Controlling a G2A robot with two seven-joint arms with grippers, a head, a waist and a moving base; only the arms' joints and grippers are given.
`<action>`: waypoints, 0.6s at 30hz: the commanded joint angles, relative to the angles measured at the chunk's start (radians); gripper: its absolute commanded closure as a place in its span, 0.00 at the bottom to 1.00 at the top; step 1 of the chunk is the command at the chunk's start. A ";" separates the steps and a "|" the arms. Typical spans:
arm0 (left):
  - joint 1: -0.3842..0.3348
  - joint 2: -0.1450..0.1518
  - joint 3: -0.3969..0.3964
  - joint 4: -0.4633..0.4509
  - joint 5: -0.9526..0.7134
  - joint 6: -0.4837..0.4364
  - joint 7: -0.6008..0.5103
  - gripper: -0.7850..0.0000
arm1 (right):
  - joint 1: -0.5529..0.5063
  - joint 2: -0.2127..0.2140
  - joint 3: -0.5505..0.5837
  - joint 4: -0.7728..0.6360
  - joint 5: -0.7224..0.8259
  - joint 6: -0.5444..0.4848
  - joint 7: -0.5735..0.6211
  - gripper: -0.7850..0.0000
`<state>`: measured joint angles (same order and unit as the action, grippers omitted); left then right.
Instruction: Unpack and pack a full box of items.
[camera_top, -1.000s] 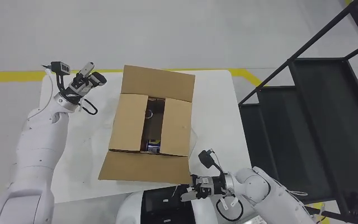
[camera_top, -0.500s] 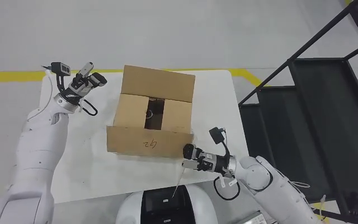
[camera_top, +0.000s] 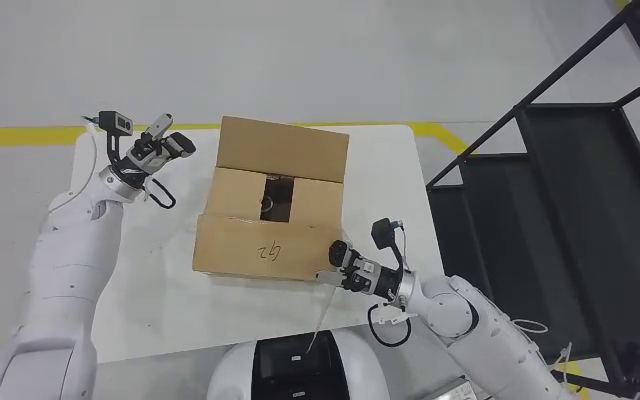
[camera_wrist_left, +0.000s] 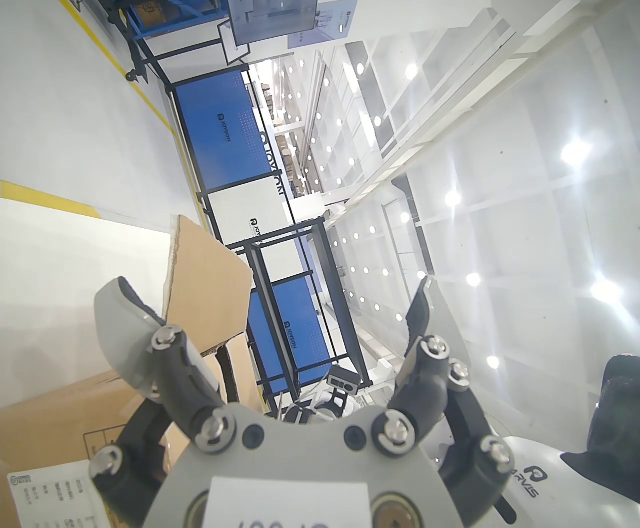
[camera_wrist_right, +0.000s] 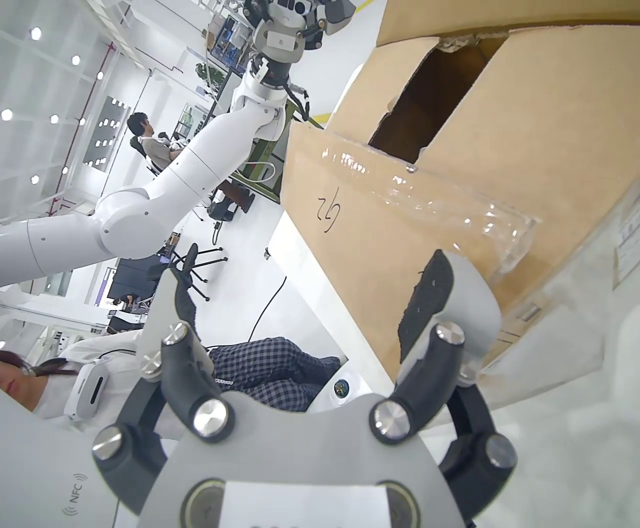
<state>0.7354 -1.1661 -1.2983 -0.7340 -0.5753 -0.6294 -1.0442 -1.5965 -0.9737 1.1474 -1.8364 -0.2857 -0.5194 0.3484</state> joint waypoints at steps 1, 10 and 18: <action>0.000 0.000 0.000 0.000 0.000 0.000 0.000 0.00 | 0.000 0.000 0.000 0.000 0.000 0.000 0.000 0.00; 0.000 0.000 0.000 0.000 0.000 0.000 0.000 0.00 | 0.000 0.000 0.000 0.000 0.000 0.000 0.000 0.00; 0.017 -0.007 0.020 -0.053 0.026 -0.023 0.042 0.00 | 0.000 0.000 0.000 0.000 0.000 0.000 0.000 0.00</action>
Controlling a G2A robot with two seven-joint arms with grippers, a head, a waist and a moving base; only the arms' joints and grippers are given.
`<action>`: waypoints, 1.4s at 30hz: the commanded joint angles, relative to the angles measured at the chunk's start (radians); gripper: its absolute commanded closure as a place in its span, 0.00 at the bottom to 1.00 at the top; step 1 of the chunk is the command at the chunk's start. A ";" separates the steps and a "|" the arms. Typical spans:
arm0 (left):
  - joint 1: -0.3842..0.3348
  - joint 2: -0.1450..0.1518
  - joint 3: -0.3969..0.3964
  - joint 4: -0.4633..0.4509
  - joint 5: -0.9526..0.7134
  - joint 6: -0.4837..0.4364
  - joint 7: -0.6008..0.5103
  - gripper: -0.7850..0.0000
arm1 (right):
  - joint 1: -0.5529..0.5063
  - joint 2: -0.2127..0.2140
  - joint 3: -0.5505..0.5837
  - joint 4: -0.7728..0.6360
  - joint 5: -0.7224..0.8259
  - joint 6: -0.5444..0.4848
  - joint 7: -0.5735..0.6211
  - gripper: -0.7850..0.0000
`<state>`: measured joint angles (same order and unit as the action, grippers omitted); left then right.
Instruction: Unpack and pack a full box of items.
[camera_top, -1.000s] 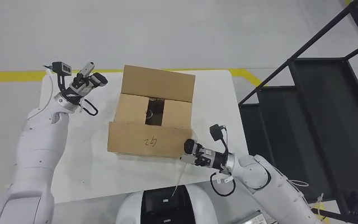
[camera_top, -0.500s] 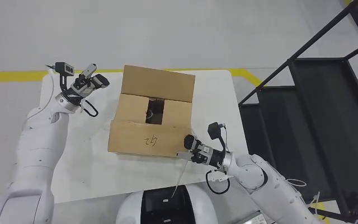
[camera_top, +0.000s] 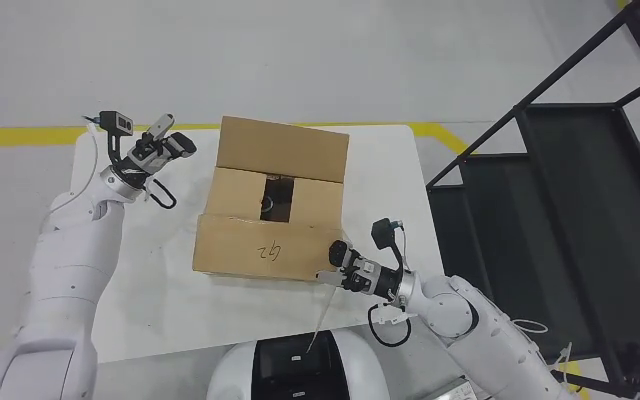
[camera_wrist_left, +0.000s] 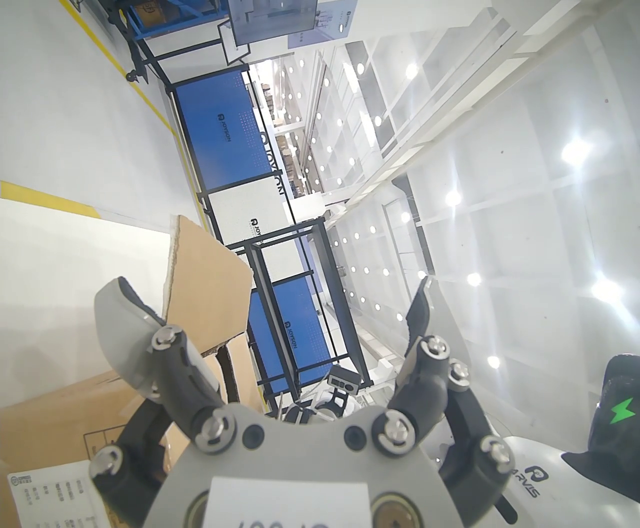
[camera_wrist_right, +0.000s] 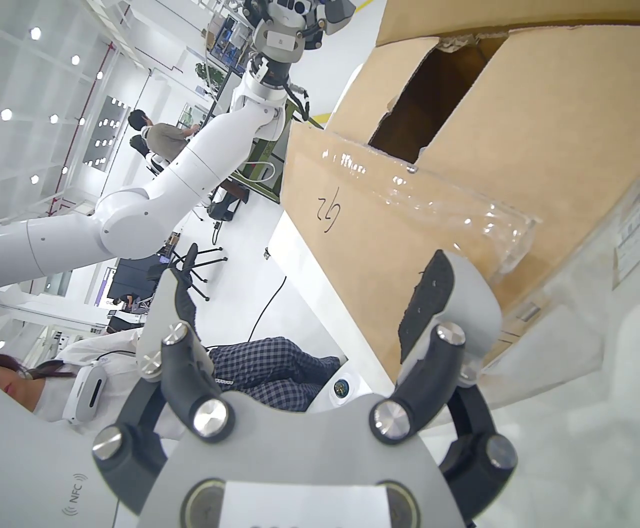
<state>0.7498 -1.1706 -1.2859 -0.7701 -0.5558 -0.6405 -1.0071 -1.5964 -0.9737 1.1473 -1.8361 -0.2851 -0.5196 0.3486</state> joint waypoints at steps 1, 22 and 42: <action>0.003 -0.004 0.015 -0.019 0.016 -0.026 -0.002 0.00 | 0.000 0.000 0.000 0.000 0.000 0.000 0.000 0.00; -0.181 -0.039 0.223 0.183 0.289 -0.372 0.199 0.00 | 0.000 0.000 0.000 0.000 0.000 0.000 0.000 0.00; -0.248 -0.115 0.330 0.328 0.532 -0.372 0.399 0.00 | 0.000 0.000 0.000 0.000 0.000 0.000 0.000 0.00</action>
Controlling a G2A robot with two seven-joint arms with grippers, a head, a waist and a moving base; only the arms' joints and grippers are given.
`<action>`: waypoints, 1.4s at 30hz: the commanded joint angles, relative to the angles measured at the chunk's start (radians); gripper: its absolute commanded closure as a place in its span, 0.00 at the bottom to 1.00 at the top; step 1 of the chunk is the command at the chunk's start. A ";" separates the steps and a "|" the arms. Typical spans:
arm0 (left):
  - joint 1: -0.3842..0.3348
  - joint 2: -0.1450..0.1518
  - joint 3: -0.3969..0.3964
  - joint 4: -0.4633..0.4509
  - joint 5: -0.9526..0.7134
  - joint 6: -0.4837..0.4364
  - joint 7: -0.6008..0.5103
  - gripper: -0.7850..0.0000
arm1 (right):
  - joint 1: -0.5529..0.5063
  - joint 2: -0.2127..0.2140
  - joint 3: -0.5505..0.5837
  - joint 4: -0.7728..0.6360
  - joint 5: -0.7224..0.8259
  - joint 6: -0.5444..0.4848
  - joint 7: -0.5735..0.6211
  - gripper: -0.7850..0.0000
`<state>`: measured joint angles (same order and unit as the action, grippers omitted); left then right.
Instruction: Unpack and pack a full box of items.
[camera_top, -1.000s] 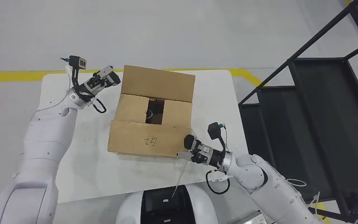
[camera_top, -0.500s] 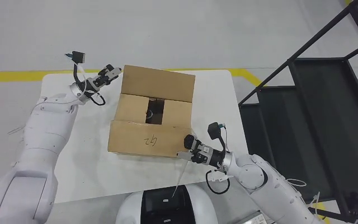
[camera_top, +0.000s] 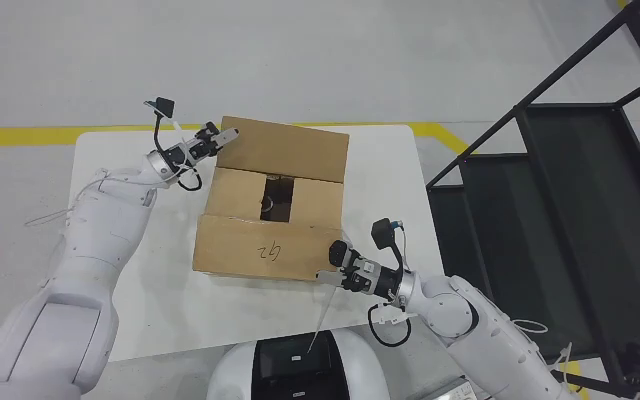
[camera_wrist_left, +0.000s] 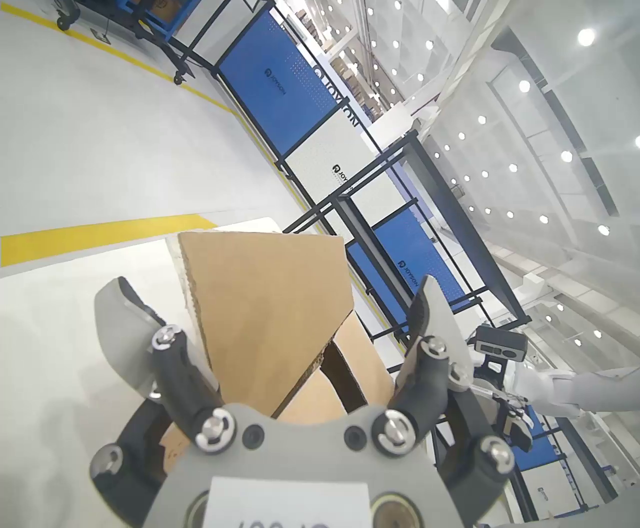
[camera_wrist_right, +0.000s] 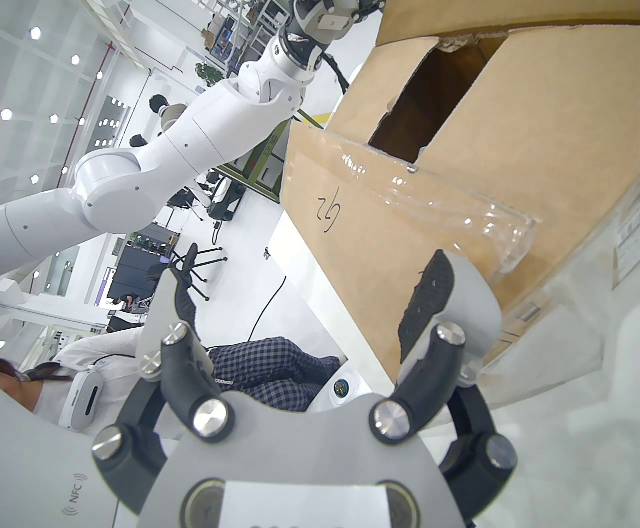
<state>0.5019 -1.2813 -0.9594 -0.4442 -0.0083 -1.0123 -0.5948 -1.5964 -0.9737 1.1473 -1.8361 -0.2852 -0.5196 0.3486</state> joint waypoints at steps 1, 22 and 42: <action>-0.002 -0.008 0.005 0.003 -0.033 0.000 -0.029 0.00 | 0.000 0.000 0.000 0.000 0.000 0.000 0.000 0.00; 0.144 0.098 -0.030 -0.238 -0.400 0.000 -0.213 0.00 | 0.000 0.000 0.000 0.000 0.000 0.000 0.000 0.00; 0.288 0.325 0.091 -0.625 -0.676 0.121 -0.334 0.00 | 0.000 0.000 0.000 0.000 0.000 0.000 0.000 0.00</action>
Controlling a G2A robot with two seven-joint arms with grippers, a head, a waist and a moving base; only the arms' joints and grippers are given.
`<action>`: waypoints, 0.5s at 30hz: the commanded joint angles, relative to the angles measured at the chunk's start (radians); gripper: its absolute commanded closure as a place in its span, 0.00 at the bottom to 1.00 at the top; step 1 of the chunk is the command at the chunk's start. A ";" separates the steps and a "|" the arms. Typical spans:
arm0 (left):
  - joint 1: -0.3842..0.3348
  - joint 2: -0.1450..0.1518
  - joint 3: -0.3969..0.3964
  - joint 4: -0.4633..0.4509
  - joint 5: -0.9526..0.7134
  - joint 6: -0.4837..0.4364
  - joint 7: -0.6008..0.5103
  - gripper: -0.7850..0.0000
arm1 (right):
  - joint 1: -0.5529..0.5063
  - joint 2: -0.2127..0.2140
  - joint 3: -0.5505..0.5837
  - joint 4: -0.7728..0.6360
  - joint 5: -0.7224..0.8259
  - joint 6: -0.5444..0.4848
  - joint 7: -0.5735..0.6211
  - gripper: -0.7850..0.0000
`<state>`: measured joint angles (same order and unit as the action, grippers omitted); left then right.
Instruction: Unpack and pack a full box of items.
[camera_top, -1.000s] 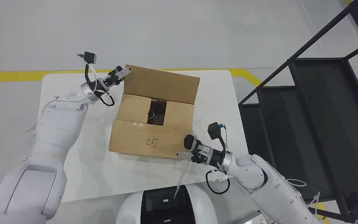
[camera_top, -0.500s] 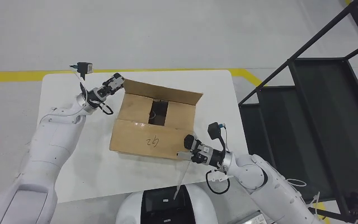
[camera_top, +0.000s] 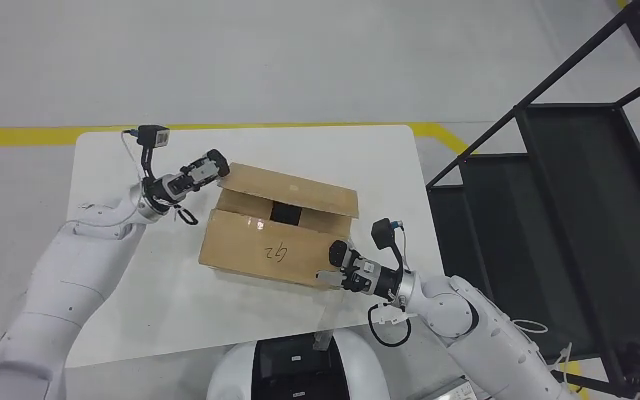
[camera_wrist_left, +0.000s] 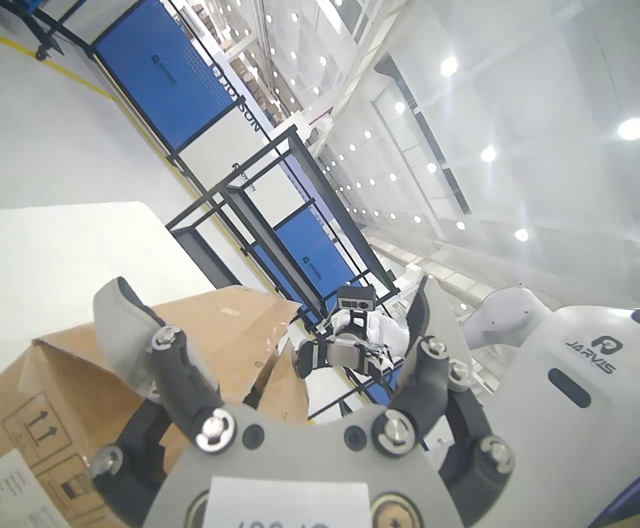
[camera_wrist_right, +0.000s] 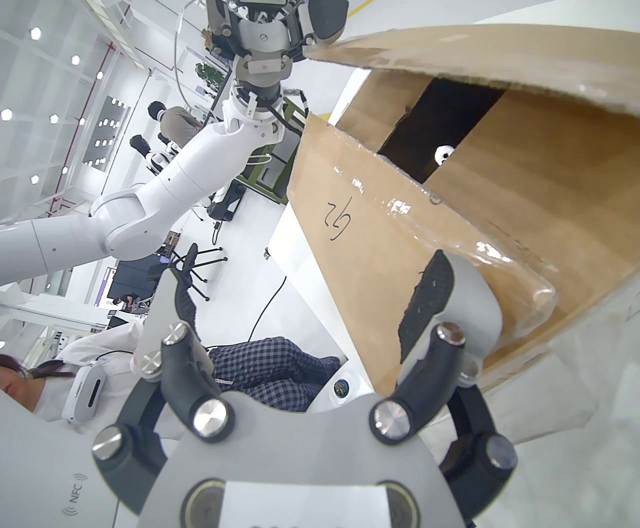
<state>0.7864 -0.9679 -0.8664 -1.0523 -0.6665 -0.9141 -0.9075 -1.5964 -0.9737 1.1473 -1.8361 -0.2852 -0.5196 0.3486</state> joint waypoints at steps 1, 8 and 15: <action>0.009 0.022 -0.003 -0.034 -0.036 0.045 -0.044 0.00 | 0.000 0.000 0.000 0.000 0.000 0.000 0.000 0.00; 0.041 0.081 -0.049 -0.101 -0.113 0.183 -0.182 0.00 | 0.000 0.000 0.000 0.000 0.000 0.000 0.000 0.00; 0.061 0.110 -0.090 -0.118 -0.134 0.291 -0.290 0.00 | 0.000 0.000 0.000 0.000 0.000 0.000 0.000 0.00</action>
<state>0.8461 -0.8595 -0.9530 -1.1688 -0.8008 -0.6305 -1.1906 -1.5964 -0.9737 1.1473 -1.8361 -0.2852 -0.5196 0.3486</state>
